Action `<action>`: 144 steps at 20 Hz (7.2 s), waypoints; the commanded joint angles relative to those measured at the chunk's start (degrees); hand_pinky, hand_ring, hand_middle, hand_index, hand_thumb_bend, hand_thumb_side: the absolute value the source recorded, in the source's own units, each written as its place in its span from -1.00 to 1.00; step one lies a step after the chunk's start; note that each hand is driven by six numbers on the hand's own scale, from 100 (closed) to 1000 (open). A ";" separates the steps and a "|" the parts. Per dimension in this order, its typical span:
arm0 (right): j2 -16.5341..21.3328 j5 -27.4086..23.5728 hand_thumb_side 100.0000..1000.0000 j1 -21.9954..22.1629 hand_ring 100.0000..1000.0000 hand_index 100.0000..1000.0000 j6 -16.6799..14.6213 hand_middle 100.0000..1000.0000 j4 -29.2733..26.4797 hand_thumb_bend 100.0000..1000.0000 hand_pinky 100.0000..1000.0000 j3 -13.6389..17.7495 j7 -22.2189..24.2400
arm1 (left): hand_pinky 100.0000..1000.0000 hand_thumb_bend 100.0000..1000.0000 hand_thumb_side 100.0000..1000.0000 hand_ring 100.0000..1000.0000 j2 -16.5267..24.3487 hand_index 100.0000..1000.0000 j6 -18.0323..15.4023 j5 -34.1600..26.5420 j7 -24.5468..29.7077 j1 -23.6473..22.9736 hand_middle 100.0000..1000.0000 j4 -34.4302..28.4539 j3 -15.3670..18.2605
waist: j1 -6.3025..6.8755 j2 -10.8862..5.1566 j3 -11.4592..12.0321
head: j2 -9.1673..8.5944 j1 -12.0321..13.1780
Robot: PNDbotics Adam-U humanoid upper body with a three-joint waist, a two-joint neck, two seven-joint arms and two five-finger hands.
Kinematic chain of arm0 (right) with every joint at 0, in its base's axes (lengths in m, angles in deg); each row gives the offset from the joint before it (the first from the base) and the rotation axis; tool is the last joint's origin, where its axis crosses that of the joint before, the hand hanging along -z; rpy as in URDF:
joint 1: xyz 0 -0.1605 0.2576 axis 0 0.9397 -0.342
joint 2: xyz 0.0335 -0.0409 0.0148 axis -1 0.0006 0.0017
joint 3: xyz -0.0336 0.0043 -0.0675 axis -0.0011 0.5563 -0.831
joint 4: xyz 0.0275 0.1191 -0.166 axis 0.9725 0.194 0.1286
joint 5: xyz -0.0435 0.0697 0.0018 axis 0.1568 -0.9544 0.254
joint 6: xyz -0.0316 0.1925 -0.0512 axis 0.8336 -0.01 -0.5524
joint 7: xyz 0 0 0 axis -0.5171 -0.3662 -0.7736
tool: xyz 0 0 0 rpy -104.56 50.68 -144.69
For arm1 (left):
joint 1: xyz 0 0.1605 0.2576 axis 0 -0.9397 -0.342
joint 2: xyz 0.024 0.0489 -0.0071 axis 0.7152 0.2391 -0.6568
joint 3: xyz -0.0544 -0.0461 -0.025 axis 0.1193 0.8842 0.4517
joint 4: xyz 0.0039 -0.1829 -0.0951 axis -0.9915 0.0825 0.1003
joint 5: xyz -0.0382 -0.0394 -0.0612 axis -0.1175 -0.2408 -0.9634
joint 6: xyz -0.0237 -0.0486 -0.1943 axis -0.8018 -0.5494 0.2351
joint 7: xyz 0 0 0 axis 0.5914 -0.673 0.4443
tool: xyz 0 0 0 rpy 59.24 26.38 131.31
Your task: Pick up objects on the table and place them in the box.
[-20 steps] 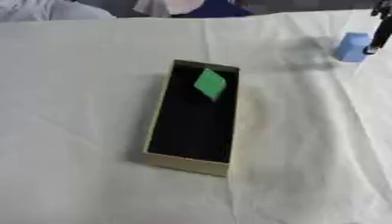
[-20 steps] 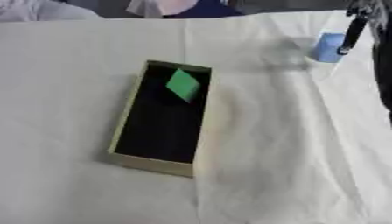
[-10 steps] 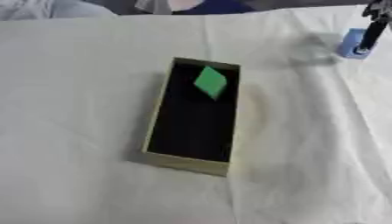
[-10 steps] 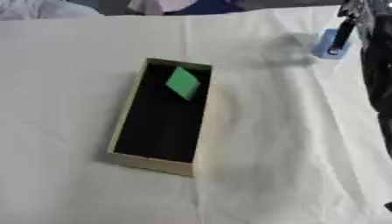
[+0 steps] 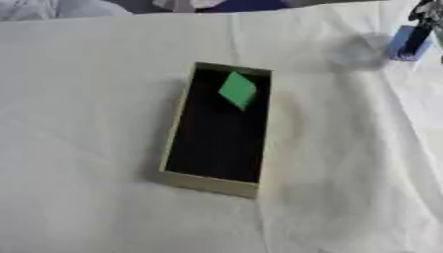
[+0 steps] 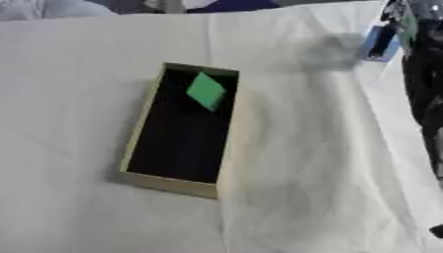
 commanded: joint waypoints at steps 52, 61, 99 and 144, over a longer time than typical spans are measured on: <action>13.47 -63.45 -1.00 12.46 -0.02 0.06 -40.87 -0.26 -38.20 -1.00 0.25 -33.14 -0.96 | 0.40 -0.58 0.76 0.53 2.83 0.73 -0.15 0.16 -0.26 -0.54 0.48 -1.15 0.88 | -3.64 -4.79 -1.00 | 0.32 1.69; 11.42 -71.10 -1.00 9.58 -0.05 0.05 -40.10 -0.27 -38.82 -1.00 0.24 -37.19 0.85 | 0.40 -0.57 0.76 0.53 2.91 0.73 0.02 -0.03 -0.15 -0.64 0.48 -1.15 0.70 | -3.93 -5.66 -0.61 | 0.32 1.61; -1.30 -66.12 -1.00 -0.35 0.01 -0.16 -47.01 -0.37 -27.41 -1.00 0.31 -45.33 -3.35 | 0.40 -0.56 0.75 0.53 3.06 0.72 0.32 -0.52 0.44 -0.84 0.47 -1.15 0.18 | -4.69 -6.99 1.20 | 0.32 0.51; -8.93 -47.94 0.82 -1.46 0.88 0.73 -51.76 0.62 -6.41 -0.70 0.92 -40.65 15.15 | 0.39 -0.57 0.75 0.53 2.24 0.72 0.33 -0.57 0.39 -0.26 0.47 -1.15 0.28 | -4.13 -5.47 1.27 | 0.32 -0.54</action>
